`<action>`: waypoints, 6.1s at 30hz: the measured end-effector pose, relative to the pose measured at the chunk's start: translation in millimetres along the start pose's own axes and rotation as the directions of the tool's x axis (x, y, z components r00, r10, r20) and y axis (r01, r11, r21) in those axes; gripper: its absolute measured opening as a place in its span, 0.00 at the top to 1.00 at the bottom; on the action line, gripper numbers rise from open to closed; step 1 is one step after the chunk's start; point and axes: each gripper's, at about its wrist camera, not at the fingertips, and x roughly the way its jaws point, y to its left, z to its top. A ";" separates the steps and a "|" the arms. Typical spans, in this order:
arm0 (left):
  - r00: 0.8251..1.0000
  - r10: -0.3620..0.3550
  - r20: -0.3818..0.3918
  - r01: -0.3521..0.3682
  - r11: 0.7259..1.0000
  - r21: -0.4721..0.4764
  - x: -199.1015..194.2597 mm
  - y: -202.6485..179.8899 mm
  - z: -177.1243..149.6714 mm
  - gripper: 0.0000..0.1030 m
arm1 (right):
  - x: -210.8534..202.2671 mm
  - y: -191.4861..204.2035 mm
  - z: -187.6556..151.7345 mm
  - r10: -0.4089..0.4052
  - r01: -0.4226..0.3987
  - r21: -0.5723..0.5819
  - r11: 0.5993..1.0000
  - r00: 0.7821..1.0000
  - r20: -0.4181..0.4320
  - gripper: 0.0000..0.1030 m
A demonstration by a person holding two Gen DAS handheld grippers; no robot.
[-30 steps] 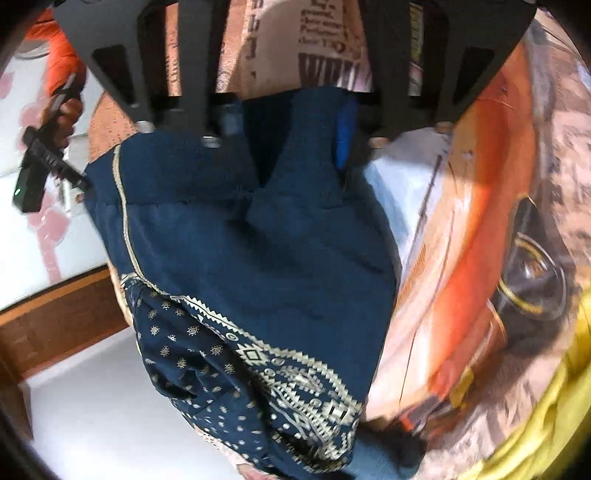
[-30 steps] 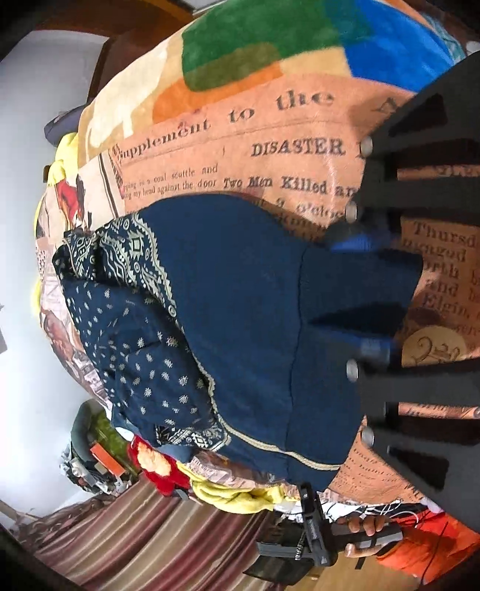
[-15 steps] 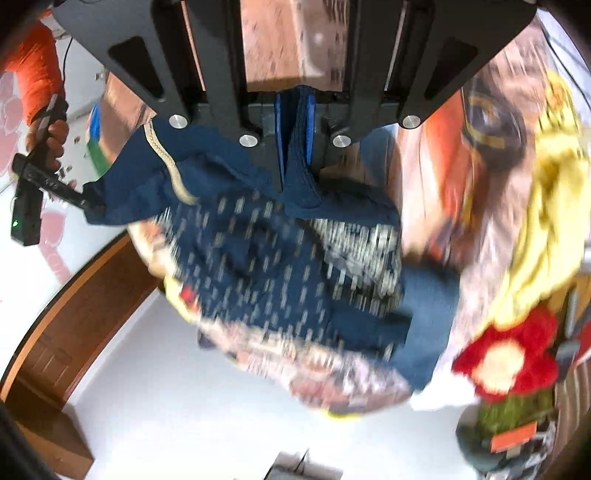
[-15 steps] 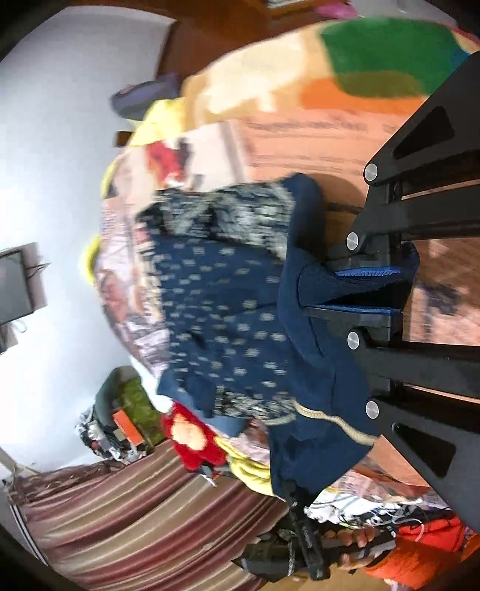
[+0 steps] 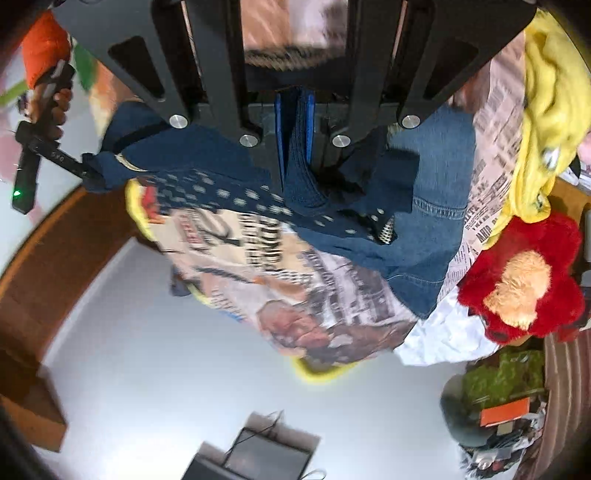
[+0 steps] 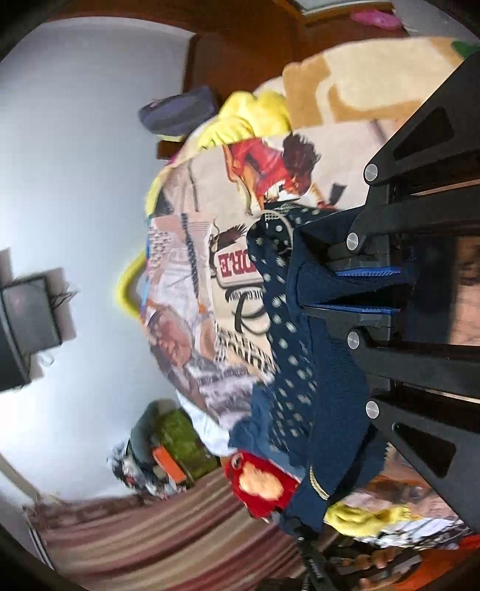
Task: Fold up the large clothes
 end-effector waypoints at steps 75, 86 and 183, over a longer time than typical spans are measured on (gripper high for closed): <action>0.880 0.460 -0.119 -0.442 0.884 0.151 -6.4 78.1 -122.4 0.19 | 51.3 -55.4 -98.0 -0.300 0.286 -0.121 0.951 0.947 -0.119 0.00; 0.972 0.162 -0.169 -0.173 0.984 -0.051 -16.9 45.2 -141.6 0.18 | -15.1 -3.7 -86.5 -0.199 0.192 -0.176 0.966 0.980 -0.025 0.00; 0.971 -0.029 -0.238 0.178 0.752 0.634 111.8 -313.7 -156.4 0.86 | -65.3 -139.2 -134.3 -0.089 0.132 0.261 0.956 0.981 -0.171 0.00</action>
